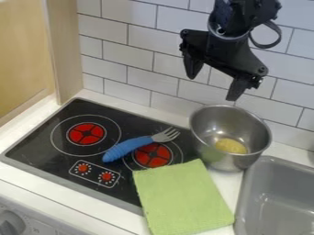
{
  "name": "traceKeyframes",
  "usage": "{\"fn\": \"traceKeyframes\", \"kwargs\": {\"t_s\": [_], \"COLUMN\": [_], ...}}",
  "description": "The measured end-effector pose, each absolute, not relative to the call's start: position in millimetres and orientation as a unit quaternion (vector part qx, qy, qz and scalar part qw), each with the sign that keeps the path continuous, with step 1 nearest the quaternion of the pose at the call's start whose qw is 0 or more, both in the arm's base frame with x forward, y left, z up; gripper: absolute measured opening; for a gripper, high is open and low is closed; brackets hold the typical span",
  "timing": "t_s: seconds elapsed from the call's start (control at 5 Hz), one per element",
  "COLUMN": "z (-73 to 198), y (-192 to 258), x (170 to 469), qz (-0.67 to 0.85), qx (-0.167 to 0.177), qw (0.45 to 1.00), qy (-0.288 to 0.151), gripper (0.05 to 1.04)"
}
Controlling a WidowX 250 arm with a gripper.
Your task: Put the blue fork on the left side of the cooker
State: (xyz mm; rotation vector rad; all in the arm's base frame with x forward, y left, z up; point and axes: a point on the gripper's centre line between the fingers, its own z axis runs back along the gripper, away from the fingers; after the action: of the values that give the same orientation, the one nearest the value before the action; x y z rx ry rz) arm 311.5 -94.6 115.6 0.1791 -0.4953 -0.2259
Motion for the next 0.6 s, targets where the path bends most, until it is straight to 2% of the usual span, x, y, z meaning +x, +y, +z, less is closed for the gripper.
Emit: {"fn": "traceKeyframes", "kwargs": {"t_s": [0.2,0.4,0.6], "z": [98,94,111], "y": [-89,-72,-45], "x": [300,292,289], "qz": [-0.118,-0.130,-0.123], "qx": [0.096,0.099,0.079], "qw": [0.965,0.968,0.968], "qy": [-0.214,-0.192,-0.202], "gripper": [0.999,0.999,0.999]}}
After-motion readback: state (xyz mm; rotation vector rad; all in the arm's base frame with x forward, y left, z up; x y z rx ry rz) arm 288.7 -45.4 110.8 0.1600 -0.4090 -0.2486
